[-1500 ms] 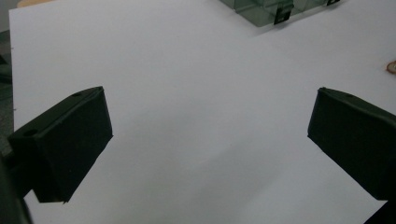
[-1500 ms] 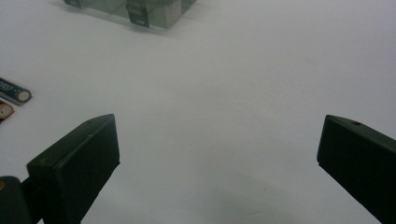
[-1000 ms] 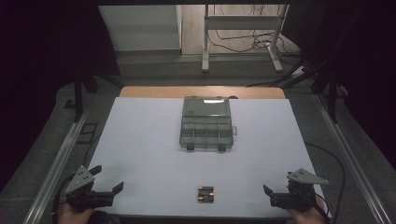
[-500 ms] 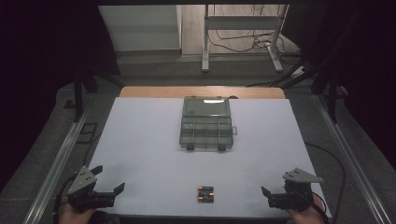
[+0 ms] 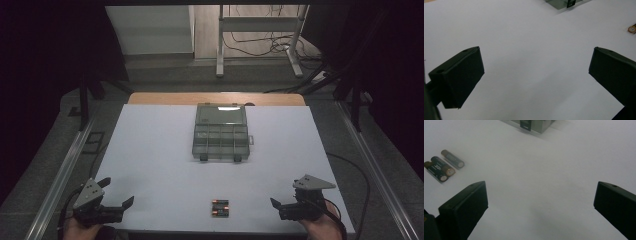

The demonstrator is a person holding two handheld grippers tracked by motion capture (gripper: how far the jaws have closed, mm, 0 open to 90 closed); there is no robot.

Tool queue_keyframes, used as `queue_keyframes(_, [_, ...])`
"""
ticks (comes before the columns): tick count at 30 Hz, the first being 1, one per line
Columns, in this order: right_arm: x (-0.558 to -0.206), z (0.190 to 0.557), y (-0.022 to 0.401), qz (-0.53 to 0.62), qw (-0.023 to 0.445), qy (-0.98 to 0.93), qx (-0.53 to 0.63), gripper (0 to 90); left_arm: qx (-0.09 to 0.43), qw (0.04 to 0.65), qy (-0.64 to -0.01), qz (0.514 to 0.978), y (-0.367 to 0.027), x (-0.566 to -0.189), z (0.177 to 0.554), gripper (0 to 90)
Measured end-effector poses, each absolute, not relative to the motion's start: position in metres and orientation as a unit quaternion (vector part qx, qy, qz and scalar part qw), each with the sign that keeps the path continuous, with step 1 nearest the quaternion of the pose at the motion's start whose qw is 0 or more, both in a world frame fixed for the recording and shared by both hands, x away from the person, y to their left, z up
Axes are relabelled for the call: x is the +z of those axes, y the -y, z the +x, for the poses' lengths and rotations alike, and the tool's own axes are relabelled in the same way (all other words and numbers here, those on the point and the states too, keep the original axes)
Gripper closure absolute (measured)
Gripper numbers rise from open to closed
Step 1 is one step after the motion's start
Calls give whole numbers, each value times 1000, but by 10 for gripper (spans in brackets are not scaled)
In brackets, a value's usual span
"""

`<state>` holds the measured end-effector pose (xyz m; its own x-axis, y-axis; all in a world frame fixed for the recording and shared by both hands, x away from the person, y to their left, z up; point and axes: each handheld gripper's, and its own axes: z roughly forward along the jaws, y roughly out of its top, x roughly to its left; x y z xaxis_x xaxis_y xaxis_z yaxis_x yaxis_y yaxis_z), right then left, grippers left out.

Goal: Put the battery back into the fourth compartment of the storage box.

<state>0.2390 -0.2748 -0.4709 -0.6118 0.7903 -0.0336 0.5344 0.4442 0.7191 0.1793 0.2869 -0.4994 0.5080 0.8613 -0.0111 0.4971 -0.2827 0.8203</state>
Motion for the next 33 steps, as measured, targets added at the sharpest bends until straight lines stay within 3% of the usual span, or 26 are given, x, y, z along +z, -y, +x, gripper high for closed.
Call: queue_keyframes(33, [-464, 261, 228, 353, 143, -867, 321, 0, 227, 396, -429, 779, -284, -500, 179, 9])
